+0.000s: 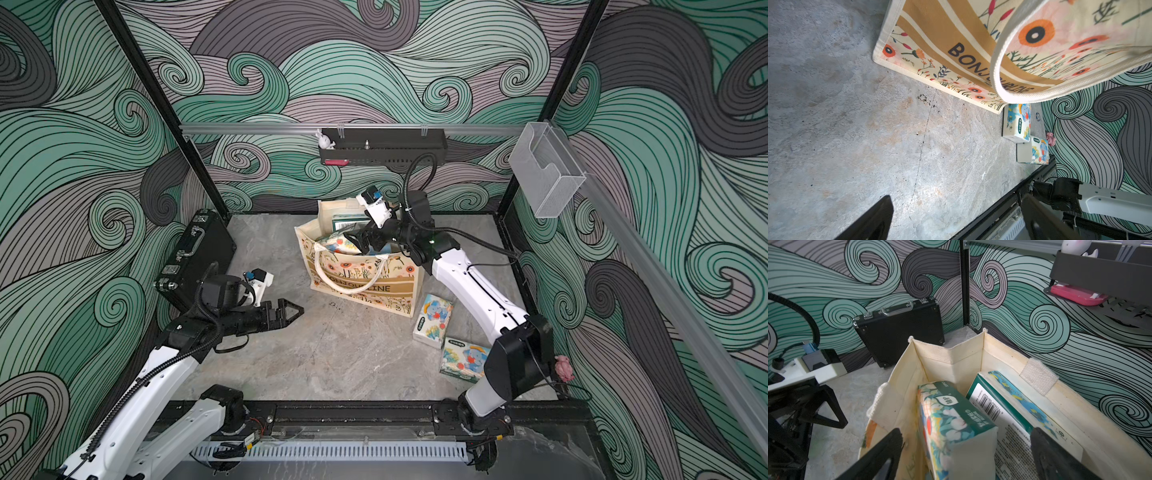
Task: Put tissues into the canvas bag
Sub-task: Place the pack of facial tissues in the canvas bag, then adjust the pack of facial tissues at the center of the board.
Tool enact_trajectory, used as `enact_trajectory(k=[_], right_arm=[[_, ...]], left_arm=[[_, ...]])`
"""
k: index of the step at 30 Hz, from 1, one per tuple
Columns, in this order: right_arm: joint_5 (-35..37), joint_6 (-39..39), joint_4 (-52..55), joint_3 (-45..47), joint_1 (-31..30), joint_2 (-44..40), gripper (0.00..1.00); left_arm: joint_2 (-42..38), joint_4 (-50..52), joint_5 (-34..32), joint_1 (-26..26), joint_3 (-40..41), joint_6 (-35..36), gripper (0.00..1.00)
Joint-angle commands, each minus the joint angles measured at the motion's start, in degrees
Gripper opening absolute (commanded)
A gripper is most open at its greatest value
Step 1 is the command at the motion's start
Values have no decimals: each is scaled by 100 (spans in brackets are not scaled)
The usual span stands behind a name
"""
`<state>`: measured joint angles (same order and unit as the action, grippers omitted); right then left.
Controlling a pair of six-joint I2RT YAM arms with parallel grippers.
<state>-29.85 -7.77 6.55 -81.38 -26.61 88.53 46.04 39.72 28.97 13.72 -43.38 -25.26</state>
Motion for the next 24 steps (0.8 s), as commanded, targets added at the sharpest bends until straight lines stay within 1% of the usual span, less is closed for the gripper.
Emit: enact_trajectory(k=[1, 3, 4, 5, 6, 9, 12, 14, 15, 17, 19, 22, 24], right_arm=[[381, 724, -541, 219, 365, -842, 96], [1514, 924, 284, 184, 394, -1400, 96], [2205, 1176, 655, 179, 394, -1633, 98], [3088, 1594, 1056, 230, 424, -1902, 100], [3628, 2065, 1361, 371, 517, -2172, 100], [4418, 3241, 2305, 1131, 1048, -3019, 100], [4481, 3994, 3037, 2043, 1602, -3570, 100], [4314, 4383, 3406, 2593, 1725, -3658, 99], [4116, 4469, 3416, 2886, 1738, -3652, 100], [3870, 4579, 3321, 3424, 1738, -3570, 99], [3684, 4437, 2931, 3819, 1739, -3435, 99], [3636, 4333, 2478, 4032, 1726, -3301, 100], [3818, 4518, 2308, 4131, 1712, -3154, 100]], left_arm=[[56, -171, 129, 93, 4, 1, 99], [208, -307, 234, 213, 31, -75, 99], [286, -352, 249, 298, 31, -131, 98], [384, -397, 205, 440, 25, -187, 97], [471, -469, 117, 616, 21, -256, 97], [716, -799, -146, 1123, 46, -554, 97], [1040, -1272, -174, 1559, 154, -937, 97], [1282, -1572, -314, 1900, 218, -1136, 96], [1421, -1762, -428, 2089, 239, -1218, 96], [1624, -2107, -621, 2431, 304, -1346, 96], [1825, -2444, -830, 2710, 380, -1479, 96], [2277, -2973, -894, 2954, 440, -1698, 96], [2645, -3118, -884, 3117, 354, -1755, 95]])
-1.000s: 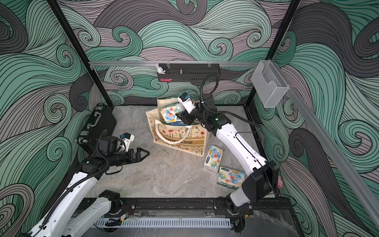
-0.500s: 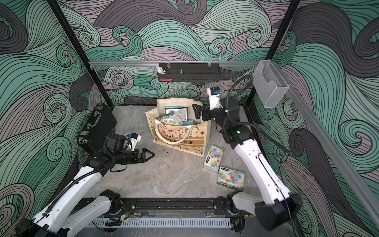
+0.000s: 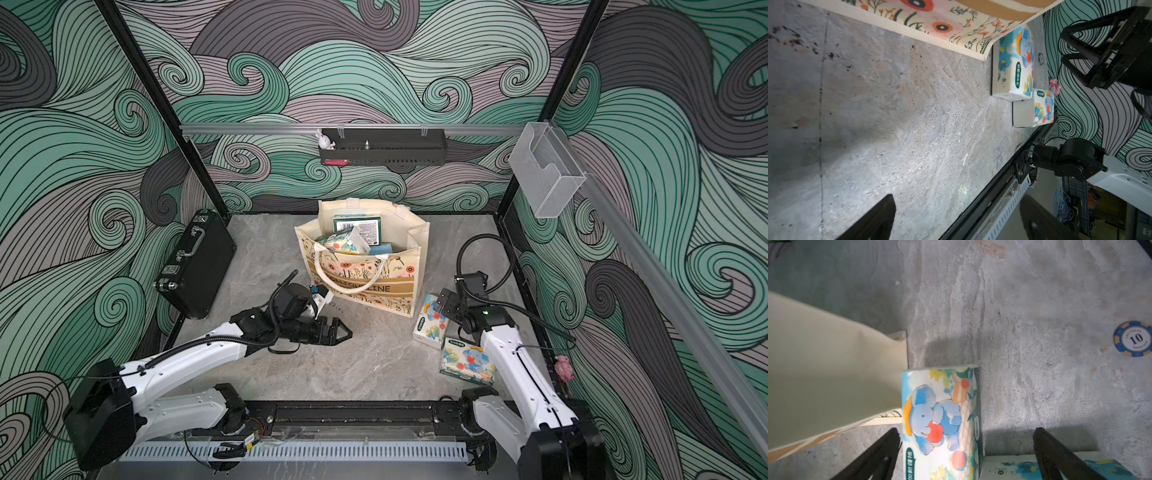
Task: Put tissues into the canvas bag
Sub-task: Adjust the pack of facial tissues at the center of the board.
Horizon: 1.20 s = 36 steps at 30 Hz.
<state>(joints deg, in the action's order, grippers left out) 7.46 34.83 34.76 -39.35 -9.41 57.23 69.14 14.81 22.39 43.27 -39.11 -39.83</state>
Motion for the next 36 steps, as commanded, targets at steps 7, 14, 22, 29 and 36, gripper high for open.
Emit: enact_trajectory(k=[7, 14, 22, 29, 36], right_arm=[[303, 818, -1480, 53, -9, 1110, 100], [187, 949, -2091, 42, -11, 1952, 100], [-463, 1935, -2041, 877, -922, 1241, 100], [-395, 2767, -1687, 1390, -1913, 133, 100], [-485, 3096, -1906, 1497, -2755, -115, 98]], left_arm=[[1110, -720, -281, 595, -373, -193, 94], [1472, -798, -237, 685, -353, -142, 94], [1849, -1224, -184, 719, -271, -341, 94], [2129, -1257, -112, 735, -565, -359, 93], [2043, -1067, -294, 728, -553, -271, 93]])
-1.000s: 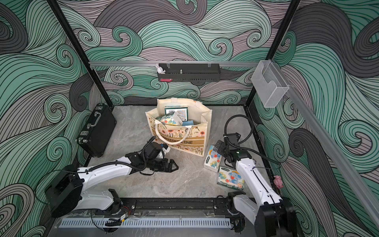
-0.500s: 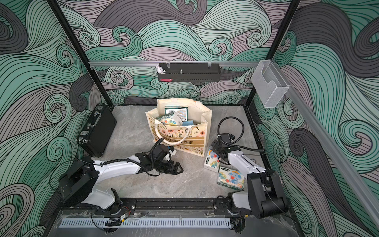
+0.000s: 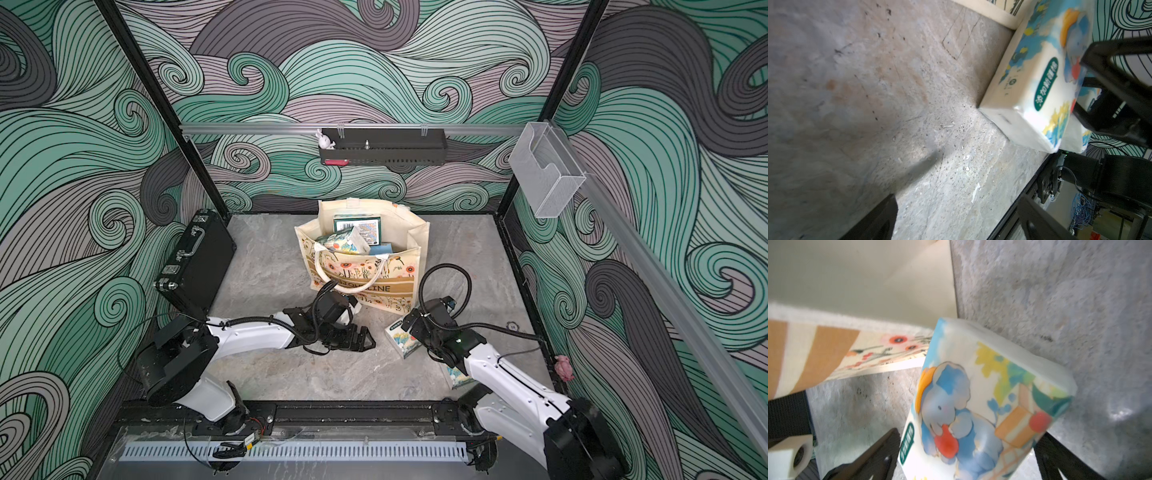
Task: Put tissues into the canvas bag
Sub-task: Adjust the pack of facial tissues at the center of the board, then pick up the pack of facial tissues from the center of the board.
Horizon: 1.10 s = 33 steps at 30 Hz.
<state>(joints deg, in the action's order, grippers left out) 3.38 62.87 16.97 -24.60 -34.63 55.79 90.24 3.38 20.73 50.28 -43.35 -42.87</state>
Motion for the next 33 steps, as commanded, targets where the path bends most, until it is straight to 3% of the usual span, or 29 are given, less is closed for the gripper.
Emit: enact_trajectory(k=[1, 6, 12, 16, 23, 25, 28, 33], right_arm=[[-103, 349, -243, -36, -417, 118, 98], [-380, 382, -561, -550, -1318, 467, 99], [285, -309, 681, -1078, -1397, -750, 99], [191, -785, 1247, -1123, -795, -1243, 100], [-1080, -1886, 657, -392, 919, -1219, 100], [-1416, -2098, 262, -261, 1026, -950, 100], [-1814, -2200, -332, -42, 1053, -614, 100], [-2121, -2183, -1011, 236, 1138, -337, 100]], left_arm=[[-93, 130, -175, 26, -100, 42, 93], [-313, 400, -435, 15, -16, 68, 93], [-345, 669, -587, 8, -248, 203, 93], [-234, 782, -632, -14, -533, 299, 88], [251, 914, -438, -46, -1364, 344, 77], [398, 936, -427, -53, -1546, 366, 71], [617, 1014, -528, -54, -1717, 385, 54], [943, 1095, -780, -74, -1834, 410, 50]])
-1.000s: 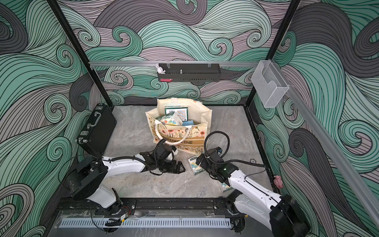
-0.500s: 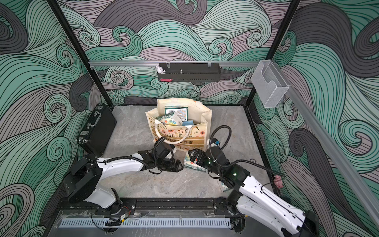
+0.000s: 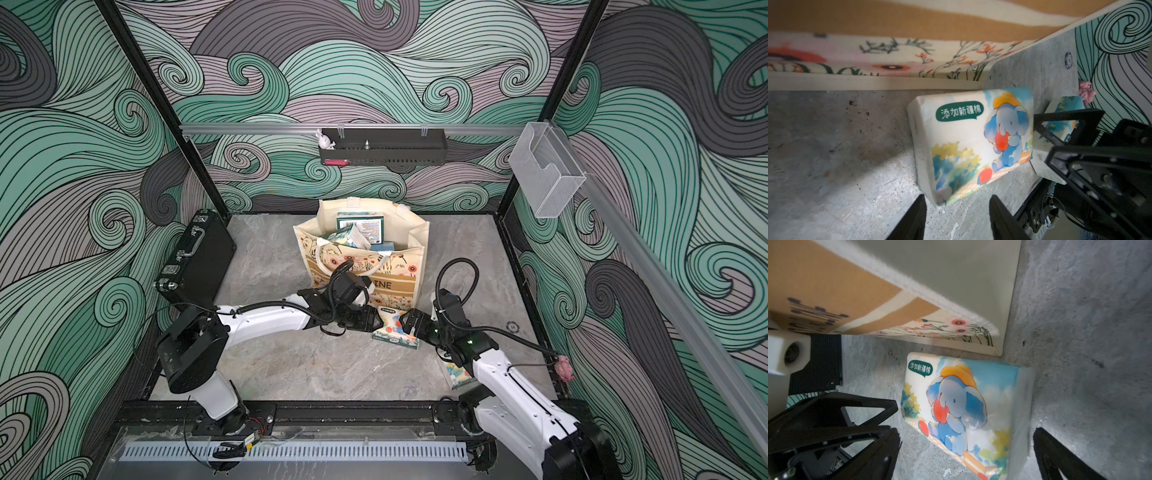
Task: Put tissues into the canvas bag
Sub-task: Pick up the pack of facial tissues from the center of the board.
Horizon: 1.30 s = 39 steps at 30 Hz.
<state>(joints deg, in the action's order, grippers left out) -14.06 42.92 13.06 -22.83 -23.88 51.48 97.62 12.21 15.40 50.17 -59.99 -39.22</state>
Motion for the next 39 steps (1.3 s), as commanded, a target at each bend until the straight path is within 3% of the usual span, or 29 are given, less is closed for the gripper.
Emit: enact_trajectory(k=[1, 10, 18, 22, 27, 33, 37, 39], right_arm=[[-393, -195, -604, 53, 80, 173, 100], [-517, -40, -680, 221, 243, 701, 100], [-659, 14, -785, 350, 269, 989, 100], [-844, 116, -1279, 580, 270, 1069, 100], [-1753, 287, -2822, 777, 275, 1590, 99], [-2397, 331, -3901, 823, 287, 1826, 92], [-2646, 267, -3831, 867, 283, 1494, 84], [-2771, 70, -3470, 870, 288, 1054, 73]], left_arm=[[281, 196, -273, -72, -171, 54, 50], [546, -10, -345, -129, 214, 84, 36], [530, -126, -410, -166, 634, 39, 33], [482, -179, -441, -185, 751, 28, 32], [529, -199, -354, -189, 738, 29, 32], [331, -156, -312, -191, 803, 3, 32], [20, -115, -197, -191, 839, 44, 36], [-224, -49, -186, -184, 835, 59, 43]])
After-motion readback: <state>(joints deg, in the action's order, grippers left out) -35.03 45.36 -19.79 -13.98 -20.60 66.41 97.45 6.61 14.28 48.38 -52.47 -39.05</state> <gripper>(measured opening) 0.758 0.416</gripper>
